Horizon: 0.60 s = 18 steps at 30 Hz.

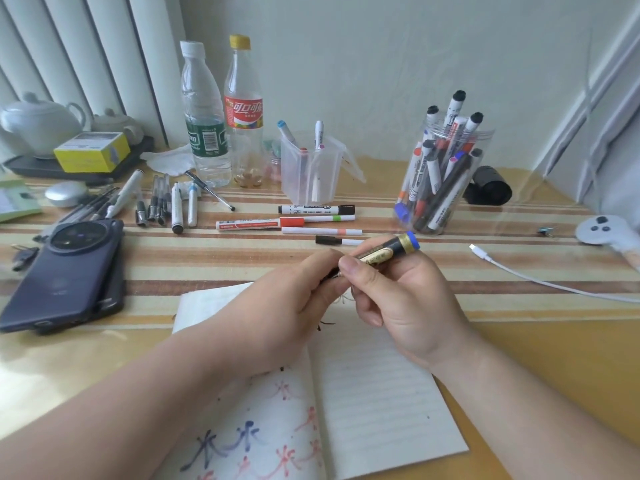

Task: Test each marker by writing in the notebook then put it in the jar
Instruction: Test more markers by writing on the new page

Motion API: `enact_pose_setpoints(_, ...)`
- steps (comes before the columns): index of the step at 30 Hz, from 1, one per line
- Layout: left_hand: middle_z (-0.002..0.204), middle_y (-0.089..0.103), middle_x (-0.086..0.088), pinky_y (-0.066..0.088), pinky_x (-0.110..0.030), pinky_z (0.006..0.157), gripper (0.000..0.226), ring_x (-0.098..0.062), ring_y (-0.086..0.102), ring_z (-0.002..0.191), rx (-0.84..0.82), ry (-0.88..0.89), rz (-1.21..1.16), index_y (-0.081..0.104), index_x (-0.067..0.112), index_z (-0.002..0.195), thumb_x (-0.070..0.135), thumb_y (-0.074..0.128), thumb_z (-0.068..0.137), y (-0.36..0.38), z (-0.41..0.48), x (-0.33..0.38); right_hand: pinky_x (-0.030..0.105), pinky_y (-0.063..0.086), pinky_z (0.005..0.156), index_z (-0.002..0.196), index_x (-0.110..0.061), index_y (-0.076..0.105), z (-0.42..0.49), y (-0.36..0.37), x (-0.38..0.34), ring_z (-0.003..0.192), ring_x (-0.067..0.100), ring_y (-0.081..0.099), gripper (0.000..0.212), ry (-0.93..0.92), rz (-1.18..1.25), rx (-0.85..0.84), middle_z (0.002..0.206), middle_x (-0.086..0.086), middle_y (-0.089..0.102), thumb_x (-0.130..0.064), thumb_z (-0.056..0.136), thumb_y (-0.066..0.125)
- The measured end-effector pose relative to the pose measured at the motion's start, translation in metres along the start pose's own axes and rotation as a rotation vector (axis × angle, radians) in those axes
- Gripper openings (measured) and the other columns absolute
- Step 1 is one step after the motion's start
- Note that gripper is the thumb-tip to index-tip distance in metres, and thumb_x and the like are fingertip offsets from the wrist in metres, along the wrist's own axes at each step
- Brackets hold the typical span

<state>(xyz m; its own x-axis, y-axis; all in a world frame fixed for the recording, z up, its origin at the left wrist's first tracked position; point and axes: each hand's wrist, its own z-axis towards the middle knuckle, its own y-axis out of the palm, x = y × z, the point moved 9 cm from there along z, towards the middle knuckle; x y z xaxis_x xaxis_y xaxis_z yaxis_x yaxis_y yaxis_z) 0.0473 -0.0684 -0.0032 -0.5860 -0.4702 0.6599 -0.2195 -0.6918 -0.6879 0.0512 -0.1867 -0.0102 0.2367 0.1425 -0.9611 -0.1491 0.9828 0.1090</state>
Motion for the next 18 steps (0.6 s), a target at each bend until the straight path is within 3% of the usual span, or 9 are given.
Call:
enact_pose_setpoints(3, 0.077, 0.062, 0.009, 0.046, -0.024, 0.065, 0.023, -0.014, 0.058, 0.072, 0.061, -0.020, -0.049, 0.057, 0.039, 0.114, 0.049, 0.044, 0.098, -0.005, 0.000, -0.003, 0.027, 0.028, 0.041, 0.083, -0.010, 0.067, -0.001, -0.002, -0.007, 0.049, 0.024, 0.034, 0.008, -0.025, 0.000, -0.010, 0.058, 0.026, 0.035, -0.015, 0.089, 0.066)
enact_pose_setpoints(6, 0.077, 0.057, 0.008, 0.044, -0.025, 0.065, 0.037, -0.011, 0.055, 0.069, 0.032, -0.094, -0.093, 0.048, 0.050, 0.122, 0.069, 0.039, 0.092, -0.004, -0.002, -0.010, 0.024, 0.029, 0.041, 0.079, -0.017, 0.065, 0.000, -0.016, -0.011, 0.047, 0.022, 0.038, 0.009, -0.023, 0.022, 0.079, 0.057, 0.019, 0.040, -0.018, 0.088, 0.065)
enact_pose_setpoints(8, 0.091, 0.057, 0.014, 0.043, -0.022, 0.071, 0.054, -0.003, 0.056, 0.077, -0.038, -0.154, -0.059, 0.031, 0.059, 0.134, 0.080, 0.041, 0.084, -0.002, -0.004, -0.018, 0.022, 0.027, 0.041, 0.077, -0.021, 0.060, 0.002, -0.038, -0.014, 0.045, 0.021, 0.038, 0.011, -0.034, 0.084, 0.211, 0.055, 0.011, 0.044, -0.021, 0.088, 0.064)
enact_pose_setpoints(11, 0.115, 0.048, 0.028, 0.040, -0.018, 0.086, 0.093, 0.013, 0.048, 0.097, -0.154, -0.141, 0.146, 0.012, 0.060, 0.145, 0.083, 0.061, 0.069, 0.001, -0.009, -0.025, 0.022, 0.029, 0.041, 0.085, -0.018, 0.063, 0.001, -0.068, -0.020, 0.047, 0.022, 0.045, 0.003, -0.039, 0.094, 0.321, 0.060, 0.009, 0.052, -0.020, 0.085, 0.061)
enact_pose_setpoints(14, 0.126, 0.041, 0.029, 0.032, -0.026, 0.111, 0.112, 0.004, 0.035, 0.122, -0.217, -0.057, 0.304, 0.017, 0.048, 0.152, 0.090, 0.062, 0.058, 0.007, -0.010, -0.025, 0.026, 0.039, 0.042, 0.094, -0.007, 0.070, 0.001, -0.069, -0.011, 0.055, 0.025, 0.055, 0.019, 0.067, -0.034, 0.226, 0.069, 0.015, 0.062, -0.019, 0.081, 0.062)
enact_pose_setpoints(18, 0.126, 0.041, 0.030, 0.029, -0.027, 0.113, 0.115, 0.000, 0.032, 0.123, -0.232, -0.076, 0.342, 0.020, 0.047, 0.150, 0.092, 0.063, 0.053, 0.010, -0.008, -0.027, 0.031, 0.046, 0.045, 0.083, -0.009, 0.068, 0.000, -0.048, 0.003, 0.053, 0.019, 0.055, 0.010, 0.153, -0.251, 0.038, 0.060, 0.003, 0.059, -0.011, 0.074, 0.071)
